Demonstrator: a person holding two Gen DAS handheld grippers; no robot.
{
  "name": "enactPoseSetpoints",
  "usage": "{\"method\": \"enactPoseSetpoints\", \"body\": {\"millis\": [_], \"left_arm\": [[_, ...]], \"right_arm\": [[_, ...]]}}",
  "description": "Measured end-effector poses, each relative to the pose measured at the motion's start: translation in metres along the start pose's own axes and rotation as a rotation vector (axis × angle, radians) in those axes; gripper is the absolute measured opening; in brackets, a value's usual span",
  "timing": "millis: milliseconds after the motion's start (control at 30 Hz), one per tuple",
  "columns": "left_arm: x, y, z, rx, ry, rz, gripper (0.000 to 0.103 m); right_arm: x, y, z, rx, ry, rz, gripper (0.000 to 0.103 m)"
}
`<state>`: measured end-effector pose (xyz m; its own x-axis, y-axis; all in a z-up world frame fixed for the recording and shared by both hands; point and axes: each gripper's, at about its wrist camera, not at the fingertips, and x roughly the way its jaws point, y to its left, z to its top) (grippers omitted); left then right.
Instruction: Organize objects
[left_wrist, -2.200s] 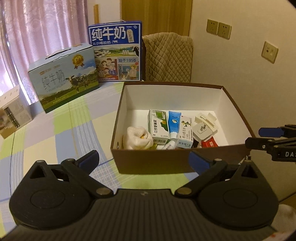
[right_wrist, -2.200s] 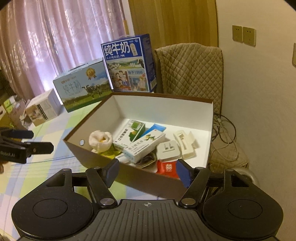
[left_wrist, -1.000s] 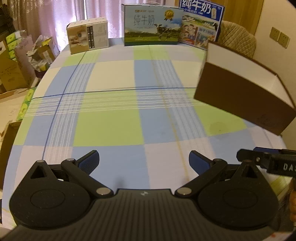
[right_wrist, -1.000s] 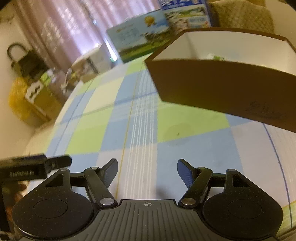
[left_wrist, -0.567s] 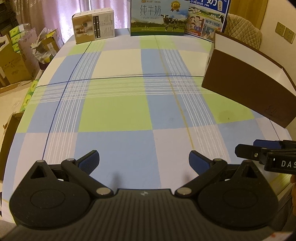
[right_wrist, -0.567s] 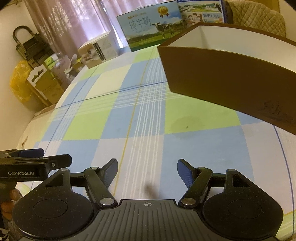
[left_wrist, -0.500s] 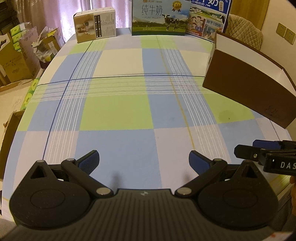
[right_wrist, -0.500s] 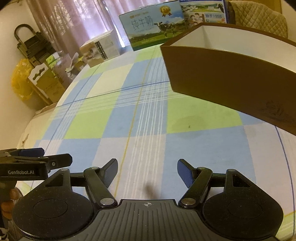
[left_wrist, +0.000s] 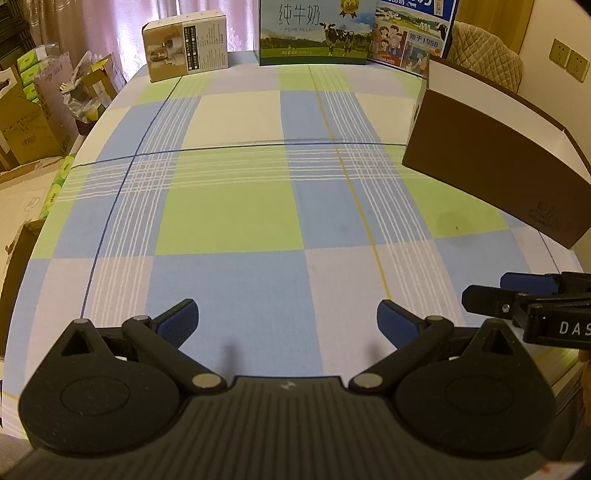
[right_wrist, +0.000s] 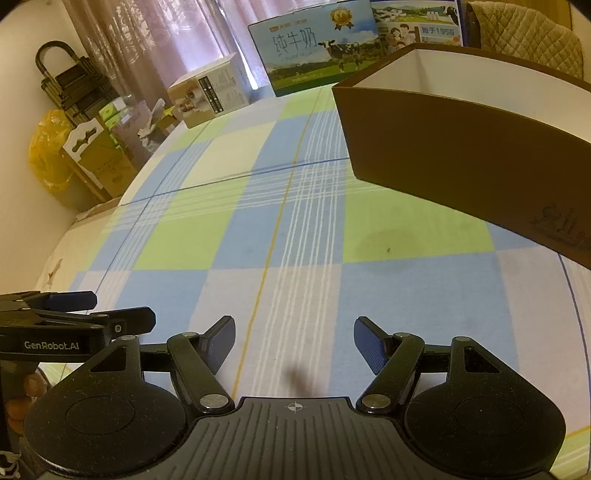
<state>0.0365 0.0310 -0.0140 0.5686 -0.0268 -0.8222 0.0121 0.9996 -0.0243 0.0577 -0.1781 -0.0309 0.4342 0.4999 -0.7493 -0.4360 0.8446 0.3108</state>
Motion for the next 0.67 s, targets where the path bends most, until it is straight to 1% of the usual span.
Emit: {"method": "enactPoseSetpoints", "body": {"millis": [667], "left_arm": [[0.0011,-0.0014,-0.0005,0.007,-0.003,-0.010,0.102]], "right_arm": [[0.0033,-0.0002,-0.0016,-0.009,0.006,-0.008,0.068]]}}
